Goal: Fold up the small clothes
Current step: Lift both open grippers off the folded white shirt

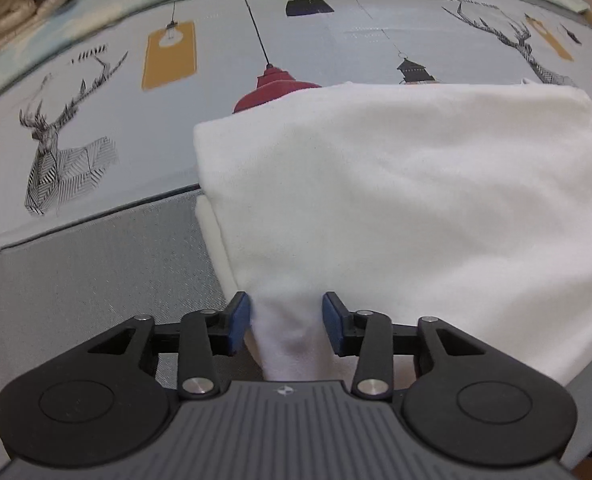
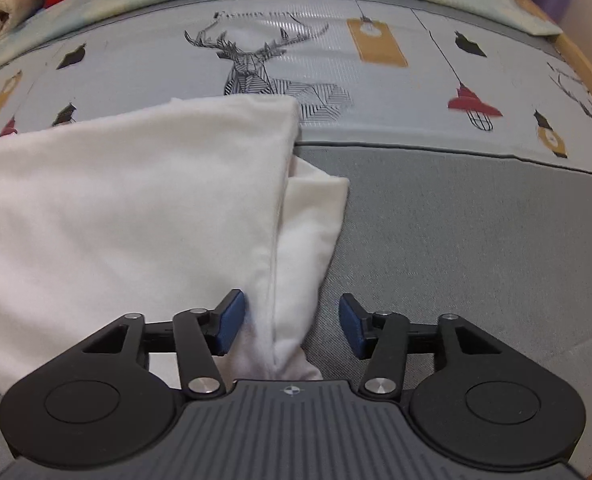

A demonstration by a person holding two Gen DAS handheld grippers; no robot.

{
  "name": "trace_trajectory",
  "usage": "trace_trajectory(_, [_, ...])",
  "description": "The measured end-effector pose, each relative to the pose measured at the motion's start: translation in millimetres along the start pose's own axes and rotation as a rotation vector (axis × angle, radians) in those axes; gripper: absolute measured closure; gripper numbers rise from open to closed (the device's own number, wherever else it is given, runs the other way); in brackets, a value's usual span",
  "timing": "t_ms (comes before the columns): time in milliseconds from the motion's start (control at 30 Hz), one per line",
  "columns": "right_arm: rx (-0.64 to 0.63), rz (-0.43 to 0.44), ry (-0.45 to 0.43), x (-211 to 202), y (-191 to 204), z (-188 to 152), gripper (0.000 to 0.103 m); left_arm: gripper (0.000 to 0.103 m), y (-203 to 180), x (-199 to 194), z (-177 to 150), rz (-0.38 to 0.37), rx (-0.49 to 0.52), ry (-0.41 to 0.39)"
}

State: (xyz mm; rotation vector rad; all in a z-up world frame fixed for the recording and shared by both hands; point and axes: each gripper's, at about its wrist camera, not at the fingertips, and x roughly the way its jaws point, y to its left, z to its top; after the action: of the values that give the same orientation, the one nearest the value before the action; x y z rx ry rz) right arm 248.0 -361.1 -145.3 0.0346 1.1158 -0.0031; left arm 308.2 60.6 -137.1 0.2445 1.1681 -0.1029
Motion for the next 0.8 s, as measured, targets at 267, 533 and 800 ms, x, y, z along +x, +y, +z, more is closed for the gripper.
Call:
trace_trajectory(267, [0.007,0.037,-0.055,-10.1,-1.3,1.6,0.047,0.057,-16.1,-26.3,6.0,-0.112,0.013,-0.096])
trace_trajectory(533, [-0.033,0.004,-0.002,-4.5,4.4,-1.8,0.044,0.05,-36.8,-19.0,-4.6,-0.12,0.07,0.002])
trace_trajectory(800, [-0.033,0.04,-0.205,-58.5,21.9,0.3,0.045,0.044,-4.6,-100.1,-11.9,-0.21,-0.166,-0.201])
